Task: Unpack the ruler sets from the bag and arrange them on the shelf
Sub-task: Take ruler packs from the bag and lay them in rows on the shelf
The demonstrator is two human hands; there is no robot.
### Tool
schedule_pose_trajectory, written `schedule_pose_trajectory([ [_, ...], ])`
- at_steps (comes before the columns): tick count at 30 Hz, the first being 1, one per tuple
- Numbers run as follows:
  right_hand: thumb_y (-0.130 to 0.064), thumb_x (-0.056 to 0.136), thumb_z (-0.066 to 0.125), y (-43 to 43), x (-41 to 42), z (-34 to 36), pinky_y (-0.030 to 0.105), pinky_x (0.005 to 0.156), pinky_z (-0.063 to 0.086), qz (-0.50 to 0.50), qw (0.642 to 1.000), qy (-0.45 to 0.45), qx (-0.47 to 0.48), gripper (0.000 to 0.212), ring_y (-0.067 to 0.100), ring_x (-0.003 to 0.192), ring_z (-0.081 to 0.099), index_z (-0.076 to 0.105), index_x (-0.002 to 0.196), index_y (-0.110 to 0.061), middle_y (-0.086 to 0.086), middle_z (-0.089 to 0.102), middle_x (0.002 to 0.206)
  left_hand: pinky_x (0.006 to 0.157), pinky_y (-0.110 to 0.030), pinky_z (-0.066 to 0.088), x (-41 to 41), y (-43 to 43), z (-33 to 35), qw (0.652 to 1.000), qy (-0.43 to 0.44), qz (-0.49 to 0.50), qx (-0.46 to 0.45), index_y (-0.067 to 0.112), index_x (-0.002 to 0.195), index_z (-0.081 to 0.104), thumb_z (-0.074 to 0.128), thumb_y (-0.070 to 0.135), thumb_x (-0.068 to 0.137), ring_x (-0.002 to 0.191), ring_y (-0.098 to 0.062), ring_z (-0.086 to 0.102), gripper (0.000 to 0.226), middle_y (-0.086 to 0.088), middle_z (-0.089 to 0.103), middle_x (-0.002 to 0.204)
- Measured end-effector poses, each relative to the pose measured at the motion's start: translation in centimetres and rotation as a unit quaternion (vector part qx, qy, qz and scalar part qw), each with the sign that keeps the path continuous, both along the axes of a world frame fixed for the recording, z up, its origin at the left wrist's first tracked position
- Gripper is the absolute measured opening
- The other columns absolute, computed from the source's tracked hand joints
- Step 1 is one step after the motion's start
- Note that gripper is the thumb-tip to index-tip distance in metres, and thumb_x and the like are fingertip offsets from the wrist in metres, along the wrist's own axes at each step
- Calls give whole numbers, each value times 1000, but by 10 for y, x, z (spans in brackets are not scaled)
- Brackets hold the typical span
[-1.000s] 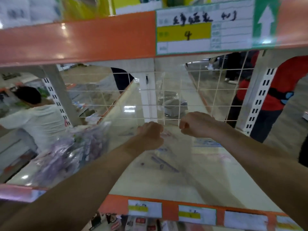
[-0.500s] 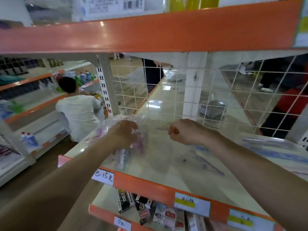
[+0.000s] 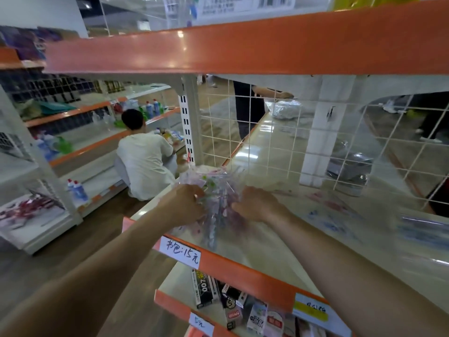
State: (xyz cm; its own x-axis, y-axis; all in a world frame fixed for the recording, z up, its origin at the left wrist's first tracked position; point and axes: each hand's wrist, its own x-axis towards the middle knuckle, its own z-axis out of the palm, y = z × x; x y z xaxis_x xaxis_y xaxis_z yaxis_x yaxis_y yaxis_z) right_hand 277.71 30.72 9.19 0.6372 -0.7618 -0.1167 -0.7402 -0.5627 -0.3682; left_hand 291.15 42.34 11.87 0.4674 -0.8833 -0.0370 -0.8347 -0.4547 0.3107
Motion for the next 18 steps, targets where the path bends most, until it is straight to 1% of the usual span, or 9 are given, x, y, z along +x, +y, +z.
schedule_pose_trajectory([
  [2,-23,89,51,0,2,-4,27,74,40,-13,1000,-8,4,32,33,107,59,60,113,-5,17,63,117,92,-28,44,1,2,-2,1000,12,4,4,23,124,59,57,32,89,110,-24,57,36,-4,60,123],
  [4,-19,88,52,0,4,-7,25,69,38,-18,999,-26,13,26,32,102,61,62,107,-3,18,64,110,90,-28,45,2,3,-3,1000,16,7,4,24,123,60,57,34,89,107,-24,58,36,-3,62,119],
  [6,-16,86,54,-3,2,-8,24,59,34,-16,999,-35,27,13,29,87,60,62,88,-7,15,62,90,91,-29,46,3,4,-4,1000,22,7,0,24,122,60,57,34,89,105,-23,59,35,-2,63,116],
  [7,-14,85,55,-4,-1,-7,25,52,31,-17,998,-40,34,11,26,76,56,56,74,-11,11,56,76,91,-30,46,3,4,-4,1000,27,6,-1,24,122,61,57,35,89,105,-23,59,35,-2,64,115],
  [9,-11,82,56,-6,-7,-5,22,45,25,-29,997,-56,53,29,17,58,43,40,58,-18,2,41,60,92,-32,47,3,3,-4,999,36,3,-2,24,120,62,57,35,88,104,-23,59,34,-2,64,114],
  [11,-12,80,58,-7,-17,-4,22,44,29,-41,993,-74,77,32,13,51,41,40,54,-20,-1,41,55,92,-34,48,2,0,-5,999,41,2,-19,22,116,64,56,30,88,103,-24,60,31,-3,65,112],
  [13,-16,79,60,-8,-28,-5,21,48,37,-56,985,-101,128,29,15,48,46,46,54,-15,3,48,54,90,-35,50,-1,-5,-5,997,49,5,-54,20,110,68,53,21,88,100,-26,62,26,-5,66,108],
  [16,-15,81,59,-10,-45,-4,26,53,41,-85,958,-170,214,26,17,49,46,51,57,-11,6,50,54,84,-34,52,-5,-13,-6,993,71,2,-92,17,103,70,52,18,87,91,-24,63,24,-6,68,103],
  [18,-8,82,57,-11,-55,-1,24,52,41,-97,934,-222,261,25,16,49,45,53,58,-11,5,50,52,76,-28,47,-10,-19,-6,991,89,-3,-103,11,107,68,53,14,89,87,-19,60,25,-7,67,105],
])
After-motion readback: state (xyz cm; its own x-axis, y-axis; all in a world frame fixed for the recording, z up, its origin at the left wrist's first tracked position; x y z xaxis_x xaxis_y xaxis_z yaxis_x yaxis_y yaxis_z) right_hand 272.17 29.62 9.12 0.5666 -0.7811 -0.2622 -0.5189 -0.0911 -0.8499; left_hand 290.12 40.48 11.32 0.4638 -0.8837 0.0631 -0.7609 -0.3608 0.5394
